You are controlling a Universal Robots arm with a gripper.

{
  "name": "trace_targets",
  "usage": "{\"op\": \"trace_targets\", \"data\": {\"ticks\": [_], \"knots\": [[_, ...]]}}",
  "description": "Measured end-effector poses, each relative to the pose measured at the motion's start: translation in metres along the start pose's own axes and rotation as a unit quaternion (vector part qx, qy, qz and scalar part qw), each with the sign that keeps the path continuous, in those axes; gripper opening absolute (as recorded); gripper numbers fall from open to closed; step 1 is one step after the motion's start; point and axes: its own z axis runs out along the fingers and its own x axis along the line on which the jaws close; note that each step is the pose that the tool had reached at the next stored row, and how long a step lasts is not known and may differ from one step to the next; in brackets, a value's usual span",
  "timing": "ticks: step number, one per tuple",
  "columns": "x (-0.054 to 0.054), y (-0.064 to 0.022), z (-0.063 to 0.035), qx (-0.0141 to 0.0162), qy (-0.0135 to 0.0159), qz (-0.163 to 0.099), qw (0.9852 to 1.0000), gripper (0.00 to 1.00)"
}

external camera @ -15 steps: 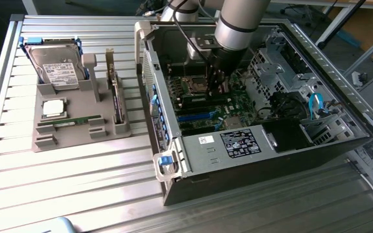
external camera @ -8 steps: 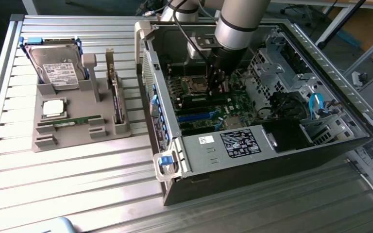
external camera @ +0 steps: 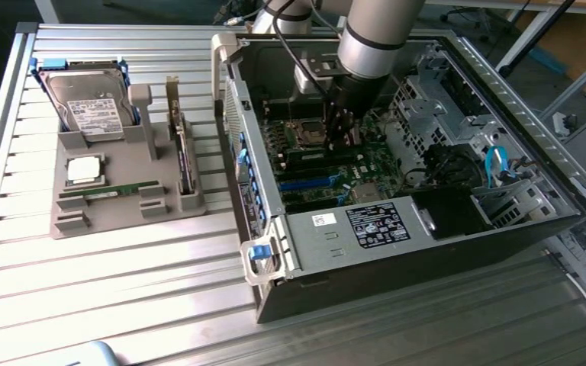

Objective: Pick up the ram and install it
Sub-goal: 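Insert the ram into the slot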

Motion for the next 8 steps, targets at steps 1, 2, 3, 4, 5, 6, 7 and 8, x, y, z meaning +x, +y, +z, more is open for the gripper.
{"op": "trace_targets", "data": {"ticks": [1,2,3,4,5,6,7,8], "knots": [[0.0002,0.0,0.0,0.0,-0.0001,0.0,1.0,0.13],[0.0005,0.0,0.0001,0.0,0.0,0.0,1.0,0.13],[0.001,-0.0001,0.0001,0.0,0.0,0.0,1.0,0.13],[0.0012,-0.0002,0.0001,0.0,0.0,0.0,1.0,0.13],[0.0014,-0.0002,0.0001,0.0,-0.0001,0.0,1.0,0.13],[0.0018,-0.0002,0.0001,0.0,0.0,0.0,1.0,0.13],[0.0018,-0.0004,0.0001,0.0,0.0,0.0,1.0,0.13],[0.0019,-0.0007,0.0001,0.0,0.0,0.0,1.0,0.13]]}}
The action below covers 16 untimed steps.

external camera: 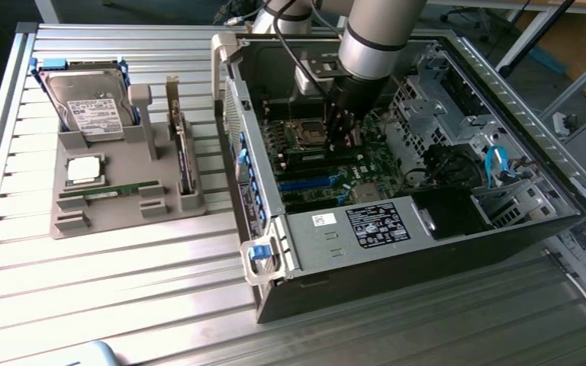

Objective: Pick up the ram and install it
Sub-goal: 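Insert the ram into the slot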

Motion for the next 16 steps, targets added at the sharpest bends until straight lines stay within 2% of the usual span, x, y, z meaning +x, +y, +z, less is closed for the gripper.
{"op": "trace_targets", "data": {"ticks": [16], "knots": [[0.0002,-0.0012,0.0022,0.0,0.0,0.0,1.0,0.13]]}}
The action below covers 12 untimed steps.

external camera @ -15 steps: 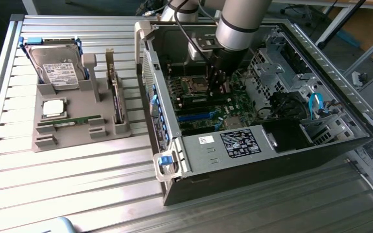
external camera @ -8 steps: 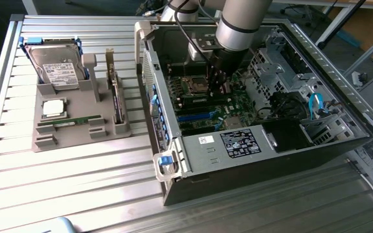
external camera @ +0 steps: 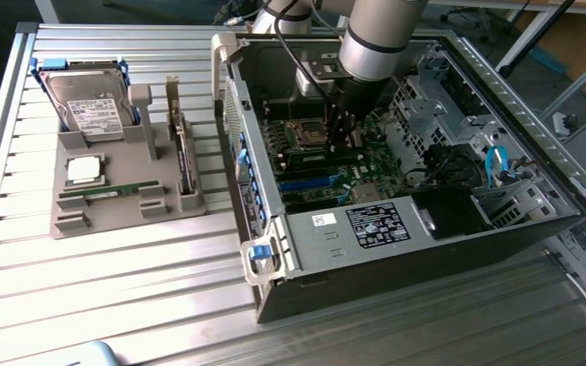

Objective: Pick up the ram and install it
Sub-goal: 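Insert the ram into the slot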

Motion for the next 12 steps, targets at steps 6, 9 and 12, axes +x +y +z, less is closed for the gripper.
{"op": "trace_targets", "data": {"ticks": [6,9,12], "knots": [[0.0,0.0,0.0017,0.0,0.0001,0.0,1.0,0.13],[0.0,0.0002,0.0019,0.0,0.0,0.0,1.0,0.13],[-0.0001,0.0015,0.002,0.0001,-0.0001,0.0,1.0,0.13]]}}
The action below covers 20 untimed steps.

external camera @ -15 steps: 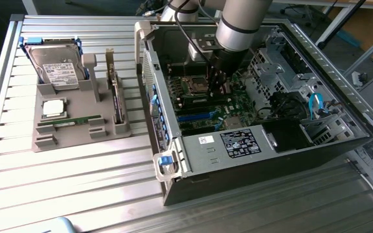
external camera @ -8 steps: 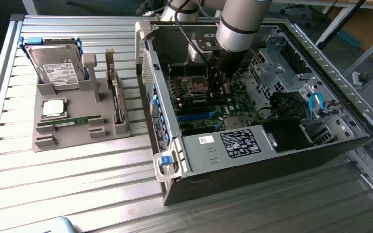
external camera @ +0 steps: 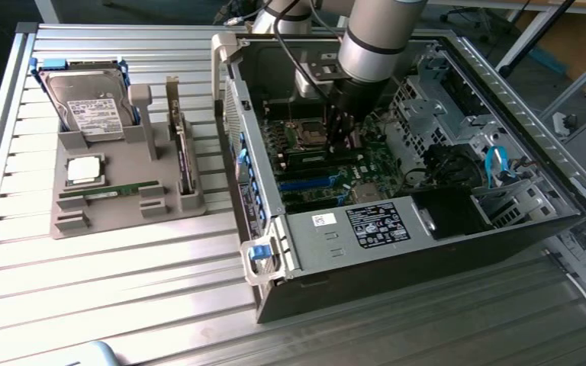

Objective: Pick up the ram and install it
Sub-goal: 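Insert the ram into the slot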

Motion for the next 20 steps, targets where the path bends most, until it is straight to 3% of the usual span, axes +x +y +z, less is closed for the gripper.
{"op": "trace_targets", "data": {"ticks": [11,20], "knots": [[0.0,0.0013,0.0012,0.0,0.0001,-0.001,1.0,0.13],[0.0001,0.0013,0.0003,0.0,0.002,-0.001,1.0,0.13]]}}
